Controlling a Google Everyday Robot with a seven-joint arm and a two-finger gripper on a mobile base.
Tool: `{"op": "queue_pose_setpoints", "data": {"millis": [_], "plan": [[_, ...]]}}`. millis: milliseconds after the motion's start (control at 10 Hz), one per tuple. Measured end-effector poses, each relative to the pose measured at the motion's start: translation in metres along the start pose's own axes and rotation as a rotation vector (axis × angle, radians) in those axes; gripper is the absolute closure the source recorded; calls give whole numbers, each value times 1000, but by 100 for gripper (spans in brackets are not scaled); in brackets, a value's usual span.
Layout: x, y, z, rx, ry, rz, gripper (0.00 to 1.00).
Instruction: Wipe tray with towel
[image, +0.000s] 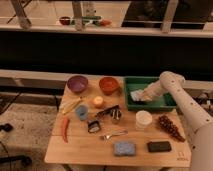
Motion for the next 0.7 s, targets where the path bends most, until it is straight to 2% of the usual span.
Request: {"op": "queue_pose_setpoints", "data": {"millis": [300,700], "plan": [[14,-2,-1,4,20,37,96],[44,-8,-15,55,46,138,96]]}}
